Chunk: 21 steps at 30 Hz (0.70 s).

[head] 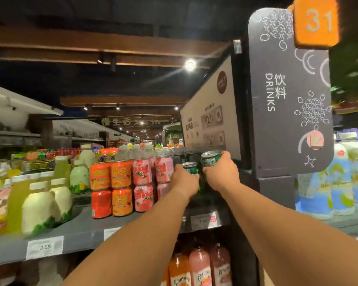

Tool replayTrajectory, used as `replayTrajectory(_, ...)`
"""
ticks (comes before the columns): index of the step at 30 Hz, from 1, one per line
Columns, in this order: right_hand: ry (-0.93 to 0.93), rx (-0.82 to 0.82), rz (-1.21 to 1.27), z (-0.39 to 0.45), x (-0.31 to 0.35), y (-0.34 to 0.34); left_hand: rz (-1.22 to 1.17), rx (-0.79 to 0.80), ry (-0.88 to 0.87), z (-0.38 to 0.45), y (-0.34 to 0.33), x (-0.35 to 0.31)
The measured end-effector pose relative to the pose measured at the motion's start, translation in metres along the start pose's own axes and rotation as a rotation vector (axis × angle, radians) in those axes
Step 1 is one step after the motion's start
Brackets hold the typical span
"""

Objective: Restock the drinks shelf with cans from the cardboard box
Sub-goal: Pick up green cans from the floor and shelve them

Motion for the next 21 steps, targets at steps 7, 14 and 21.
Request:
replayTrajectory(7,0.002,0.132,-0.109,0.08,-0.004,-0.036,-0.031,-0.061,0.03,0.067,0.007,-0.012)
replayTrajectory(14,-0.015,0.386,-0.222,0.14,-0.014,-0.081,-0.079,-0.062,0.079,0.118,-0.011,-0.007)
replayTrajectory(21,-0.108,0.0,-0.11,0.178,-0.022,-0.056,-0.103,-0.099,0.122,0.148,-0.021,0.002)
Point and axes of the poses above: each hand's wrist, its own z-axis towards the middle knuckle, its own y-axis out of the back of the hand, x = y × z, the point moved 10 cm from there along z, towards the middle knuckle, and after that the axes turned 13 degrees about x, right-handed, at the moved point
